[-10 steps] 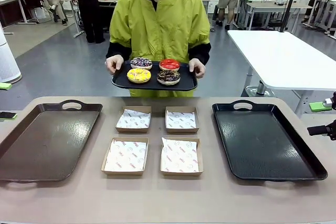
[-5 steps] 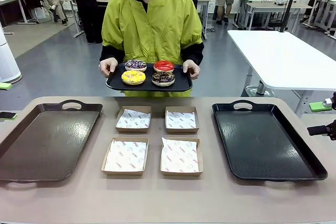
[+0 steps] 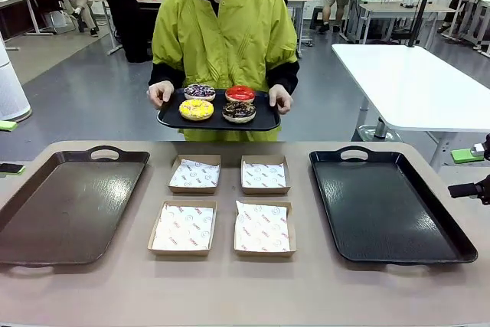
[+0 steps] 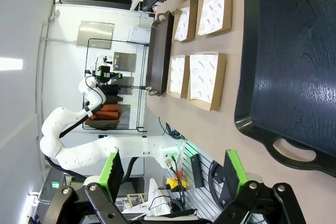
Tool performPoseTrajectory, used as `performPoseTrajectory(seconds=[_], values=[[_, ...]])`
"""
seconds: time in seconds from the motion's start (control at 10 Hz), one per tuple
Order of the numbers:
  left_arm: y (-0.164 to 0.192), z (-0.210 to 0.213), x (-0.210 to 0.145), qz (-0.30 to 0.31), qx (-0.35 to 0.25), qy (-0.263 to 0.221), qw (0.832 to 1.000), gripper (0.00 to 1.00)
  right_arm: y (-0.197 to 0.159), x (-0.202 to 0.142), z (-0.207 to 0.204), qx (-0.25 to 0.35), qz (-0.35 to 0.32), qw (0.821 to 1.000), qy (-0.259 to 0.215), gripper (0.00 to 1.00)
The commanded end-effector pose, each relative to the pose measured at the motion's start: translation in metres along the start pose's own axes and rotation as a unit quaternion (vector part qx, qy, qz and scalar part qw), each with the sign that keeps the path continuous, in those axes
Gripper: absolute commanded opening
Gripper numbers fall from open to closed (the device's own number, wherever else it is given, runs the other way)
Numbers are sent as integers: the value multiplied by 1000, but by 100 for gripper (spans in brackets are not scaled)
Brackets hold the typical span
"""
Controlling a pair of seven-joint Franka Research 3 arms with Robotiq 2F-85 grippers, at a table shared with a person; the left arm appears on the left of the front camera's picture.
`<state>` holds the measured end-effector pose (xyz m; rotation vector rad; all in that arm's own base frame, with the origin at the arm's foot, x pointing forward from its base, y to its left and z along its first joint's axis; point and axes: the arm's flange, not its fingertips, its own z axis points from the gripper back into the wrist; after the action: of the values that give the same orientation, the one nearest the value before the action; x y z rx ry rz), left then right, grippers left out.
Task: Individually package the donuts and arrange them on the tray.
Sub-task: Pick up one Paper togo box.
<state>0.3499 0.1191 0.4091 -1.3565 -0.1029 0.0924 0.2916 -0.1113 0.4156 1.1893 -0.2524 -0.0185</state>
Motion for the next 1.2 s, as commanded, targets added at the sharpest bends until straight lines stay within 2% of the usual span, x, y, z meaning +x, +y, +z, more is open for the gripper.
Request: performPoseTrajectory(seconds=[0.0,0.1,0.3,0.6,0.8,1.1], values=[[-2,2,0,-4,-10,-4,1000,100,-1,0,0,6,2,1000,-1,100],[0,0,0,0,0,0,1000,100,-1,0,0,6,2,1000,-1,100],[-60,-24,2,-20,112,10,993,100,-1,0,0,6,2,1000,-1,100],[-141,-84,20,-22,259,69,963,100,-1,0,0,6,2,1000,-1,100],[-160,-152,16,-31,370,88,924,100,-1,0,0,6,2,1000,-1,100],[-130,-248,-7,-73,509,100,852,100,-1,0,0,6,2,1000,-1,100]])
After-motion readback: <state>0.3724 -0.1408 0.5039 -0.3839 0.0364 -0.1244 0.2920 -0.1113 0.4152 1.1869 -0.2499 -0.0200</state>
